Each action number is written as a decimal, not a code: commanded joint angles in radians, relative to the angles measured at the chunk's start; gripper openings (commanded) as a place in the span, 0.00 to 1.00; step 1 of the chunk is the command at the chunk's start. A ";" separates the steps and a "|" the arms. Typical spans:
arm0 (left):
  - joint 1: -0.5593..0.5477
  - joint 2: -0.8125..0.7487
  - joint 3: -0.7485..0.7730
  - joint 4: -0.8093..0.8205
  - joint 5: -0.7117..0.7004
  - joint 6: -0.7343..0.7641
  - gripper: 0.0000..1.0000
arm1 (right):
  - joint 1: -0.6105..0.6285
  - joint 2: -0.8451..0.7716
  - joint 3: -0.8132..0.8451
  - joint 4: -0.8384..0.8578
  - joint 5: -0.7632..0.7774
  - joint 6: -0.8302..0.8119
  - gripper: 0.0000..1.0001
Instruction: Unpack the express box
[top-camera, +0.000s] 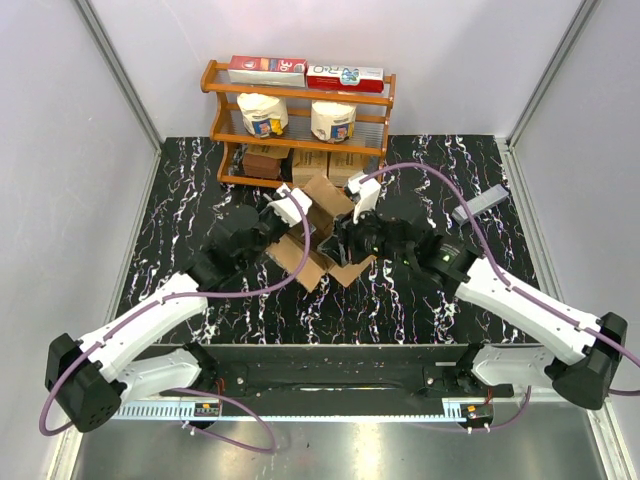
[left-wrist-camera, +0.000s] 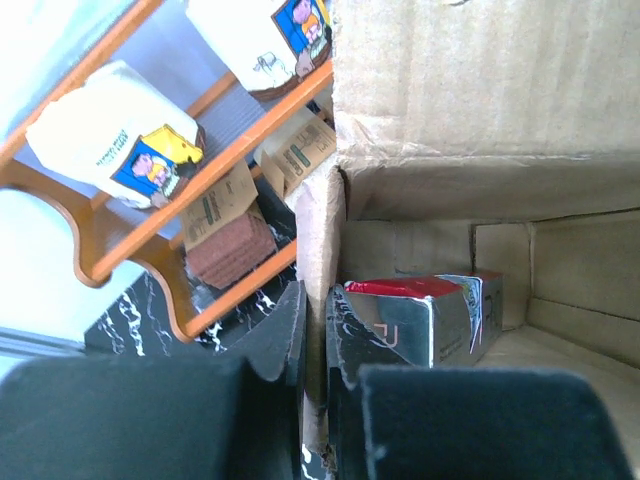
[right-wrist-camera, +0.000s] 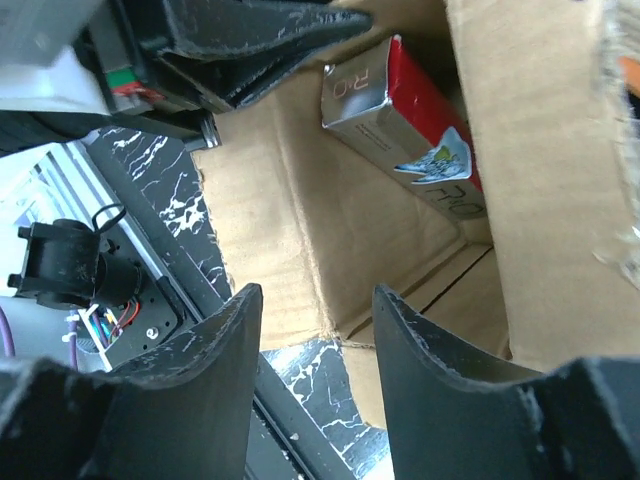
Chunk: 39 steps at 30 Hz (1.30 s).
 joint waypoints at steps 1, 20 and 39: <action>-0.035 -0.032 0.019 0.174 -0.016 0.157 0.00 | 0.005 0.034 -0.044 0.107 -0.067 -0.034 0.54; -0.113 0.048 0.090 0.100 -0.148 0.093 0.00 | 0.005 0.079 -0.176 0.140 0.136 0.087 0.82; -0.113 0.036 0.159 -0.169 -0.088 -0.022 0.00 | 0.005 0.169 -0.078 0.008 0.214 0.078 0.72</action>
